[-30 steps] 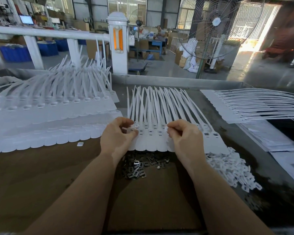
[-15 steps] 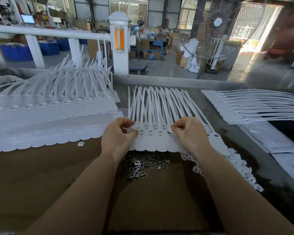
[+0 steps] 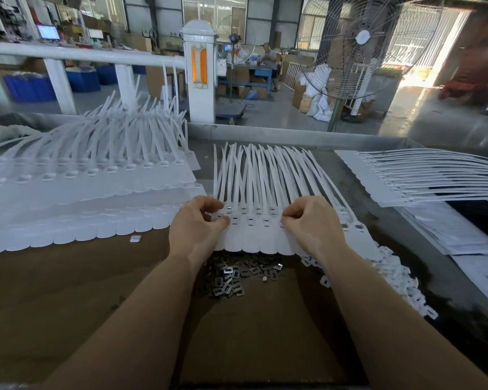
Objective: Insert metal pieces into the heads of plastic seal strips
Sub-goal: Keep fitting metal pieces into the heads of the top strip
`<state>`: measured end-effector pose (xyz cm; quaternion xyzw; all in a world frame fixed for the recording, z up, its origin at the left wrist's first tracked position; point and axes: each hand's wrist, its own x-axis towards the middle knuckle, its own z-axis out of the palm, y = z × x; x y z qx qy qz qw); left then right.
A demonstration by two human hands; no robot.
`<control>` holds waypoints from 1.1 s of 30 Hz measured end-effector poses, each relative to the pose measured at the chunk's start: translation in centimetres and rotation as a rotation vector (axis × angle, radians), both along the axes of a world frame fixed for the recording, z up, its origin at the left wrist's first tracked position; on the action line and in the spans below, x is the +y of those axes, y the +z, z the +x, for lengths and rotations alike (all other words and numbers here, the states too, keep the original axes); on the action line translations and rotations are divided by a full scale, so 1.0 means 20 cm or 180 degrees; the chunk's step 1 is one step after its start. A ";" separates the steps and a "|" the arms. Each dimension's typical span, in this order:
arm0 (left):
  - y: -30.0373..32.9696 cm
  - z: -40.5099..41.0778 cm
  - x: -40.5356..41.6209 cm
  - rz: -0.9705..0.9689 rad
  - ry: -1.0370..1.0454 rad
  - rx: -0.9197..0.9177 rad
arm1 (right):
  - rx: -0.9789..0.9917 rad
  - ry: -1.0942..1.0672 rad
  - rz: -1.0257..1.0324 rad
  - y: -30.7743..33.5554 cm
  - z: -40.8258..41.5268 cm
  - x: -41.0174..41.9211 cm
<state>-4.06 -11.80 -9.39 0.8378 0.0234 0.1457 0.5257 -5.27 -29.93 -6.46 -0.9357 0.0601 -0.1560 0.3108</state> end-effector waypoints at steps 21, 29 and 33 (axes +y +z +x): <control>0.00 0.00 0.00 0.0040 -0.0010 0.0013 | 0.0808 -0.0438 0.1212 0.10 0.06 0.02; 0.00 0.01 0.00 0.0048 -0.0003 -0.0016 | 0.0325 0.0118 0.0710 0.05 -0.03 -0.04; -0.01 0.02 0.00 0.0040 0.0006 -0.0040 | 0.0033 0.0302 0.0398 0.06 -0.14 -0.10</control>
